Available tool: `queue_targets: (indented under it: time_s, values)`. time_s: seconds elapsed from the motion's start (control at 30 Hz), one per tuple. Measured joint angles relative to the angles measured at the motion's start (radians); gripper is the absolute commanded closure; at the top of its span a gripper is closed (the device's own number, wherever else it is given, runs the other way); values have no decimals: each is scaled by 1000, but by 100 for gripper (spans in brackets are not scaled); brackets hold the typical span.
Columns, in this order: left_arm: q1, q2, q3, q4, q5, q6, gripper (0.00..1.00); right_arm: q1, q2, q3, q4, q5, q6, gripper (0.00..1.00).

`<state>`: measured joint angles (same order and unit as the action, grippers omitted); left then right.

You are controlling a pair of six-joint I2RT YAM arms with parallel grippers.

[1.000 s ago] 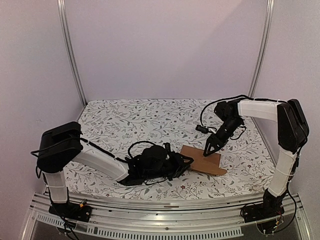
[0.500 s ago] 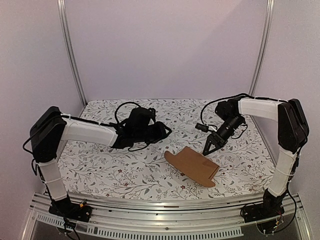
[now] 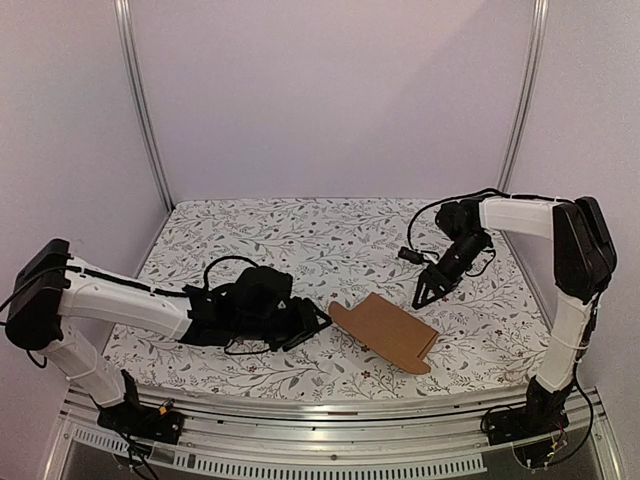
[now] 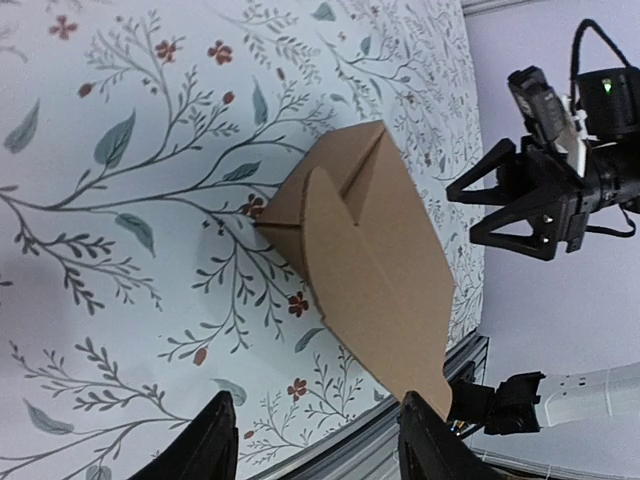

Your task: Fold the paper box

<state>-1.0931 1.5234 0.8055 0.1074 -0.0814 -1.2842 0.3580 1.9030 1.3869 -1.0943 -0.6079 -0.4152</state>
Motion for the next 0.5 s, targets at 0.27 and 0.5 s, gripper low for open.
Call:
queue_targets:
  time_s: [0.27, 0.5]
  values:
    - [-13, 134, 28, 98, 100, -120, 51, 2, 12, -25, 8, -17, 0, 43]
    - [-15, 258, 112, 206, 188, -180, 59, 5, 40, -49, 6, -37, -1, 43]
